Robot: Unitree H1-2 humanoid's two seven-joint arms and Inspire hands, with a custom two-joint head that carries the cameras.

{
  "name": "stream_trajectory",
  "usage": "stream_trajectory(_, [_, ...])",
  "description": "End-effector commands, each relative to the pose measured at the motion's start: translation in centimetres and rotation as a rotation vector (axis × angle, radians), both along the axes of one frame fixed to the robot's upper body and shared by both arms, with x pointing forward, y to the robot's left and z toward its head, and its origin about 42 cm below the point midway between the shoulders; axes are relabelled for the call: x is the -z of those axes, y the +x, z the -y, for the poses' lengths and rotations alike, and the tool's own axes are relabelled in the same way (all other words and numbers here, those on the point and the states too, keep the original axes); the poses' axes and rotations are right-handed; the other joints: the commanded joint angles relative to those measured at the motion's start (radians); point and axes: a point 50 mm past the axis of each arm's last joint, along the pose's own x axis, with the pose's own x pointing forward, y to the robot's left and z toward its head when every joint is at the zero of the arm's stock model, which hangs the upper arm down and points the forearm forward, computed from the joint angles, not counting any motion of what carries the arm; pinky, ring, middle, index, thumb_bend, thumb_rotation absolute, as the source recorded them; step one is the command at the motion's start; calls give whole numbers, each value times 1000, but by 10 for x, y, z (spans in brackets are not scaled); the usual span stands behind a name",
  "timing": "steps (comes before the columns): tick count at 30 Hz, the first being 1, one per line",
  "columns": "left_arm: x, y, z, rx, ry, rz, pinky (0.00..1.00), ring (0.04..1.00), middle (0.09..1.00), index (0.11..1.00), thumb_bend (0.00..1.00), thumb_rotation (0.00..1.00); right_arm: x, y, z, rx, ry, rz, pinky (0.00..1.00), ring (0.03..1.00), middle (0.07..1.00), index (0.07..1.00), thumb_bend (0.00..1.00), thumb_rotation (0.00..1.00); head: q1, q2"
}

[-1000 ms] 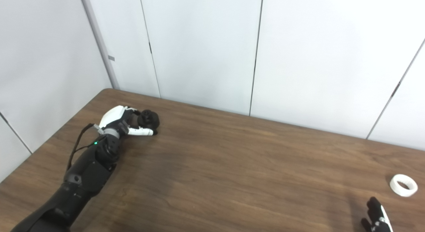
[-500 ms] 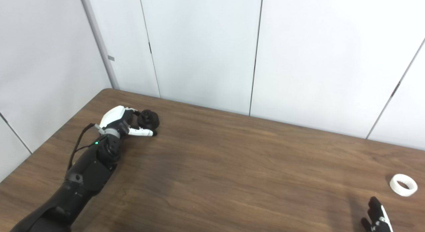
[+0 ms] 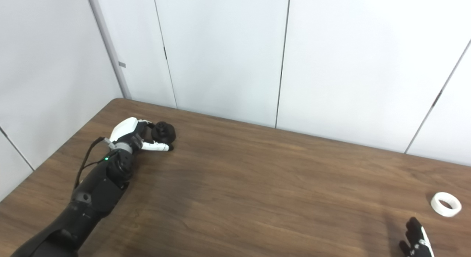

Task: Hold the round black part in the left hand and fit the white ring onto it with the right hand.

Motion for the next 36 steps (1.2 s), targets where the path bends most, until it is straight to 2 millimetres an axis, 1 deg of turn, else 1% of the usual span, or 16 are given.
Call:
stream_trajectory(1, [-36, 16, -2, 10, 24, 113, 1000, 1000, 957, 824, 982, 387, 10, -17, 4, 6, -1, -37, 1000, 1000, 979, 968, 514, 1000, 1, 1])
stream_trajectory(11, [-37, 17, -1, 8, -4, 129, 1000, 1000, 954, 817, 983, 383, 9, -17, 3, 6, -6, -38, 1000, 1000, 977, 965, 477, 1000, -1, 5])
stream_trajectory(16, [-38, 17, 0, 11, -16, 142, 1000, 1000, 948, 815, 987, 386, 9, -19, 3, 1, -9, -38, 1000, 1000, 983, 972, 474, 1000, 1, 7])
stream_trajectory(20, [-38, 18, 1, 9, -16, 145, 1000, 1000, 945, 810, 987, 377, 9, -19, 3, 5, -21, -43, 1000, 1000, 978, 968, 503, 1000, -1, 9])
stream_trajectory(24, [-37, 19, 1, 3, -18, 142, 1000, 1000, 943, 807, 983, 375, 8, -19, 3, 12, -11, -37, 1000, 1000, 975, 966, 481, 1000, -1, 9])
stream_trajectory(29, [-36, 19, 1, -2, 23, 139, 1000, 1000, 936, 777, 968, 343, 8, -19, 3, 6, -5, -39, 1000, 1000, 977, 966, 472, 1000, 3, 11])
stream_trajectory(31, [-35, 19, 0, -3, 60, 144, 1000, 992, 922, 754, 955, 315, 8, -19, 3, 7, -5, -44, 1000, 1000, 981, 968, 490, 1000, 3, 13])
stream_trajectory(34, [-34, 18, 0, 4, 111, 147, 1000, 979, 904, 715, 937, 287, 8, -19, 4, 5, -2, -39, 1000, 1000, 984, 973, 471, 1000, 6, 12])
stream_trajectory(36, [-32, 18, 0, 6, 128, 147, 1000, 974, 893, 674, 924, 263, 8, -20, 3, 8, -1, -43, 1000, 1000, 983, 974, 465, 1000, 6, 12])
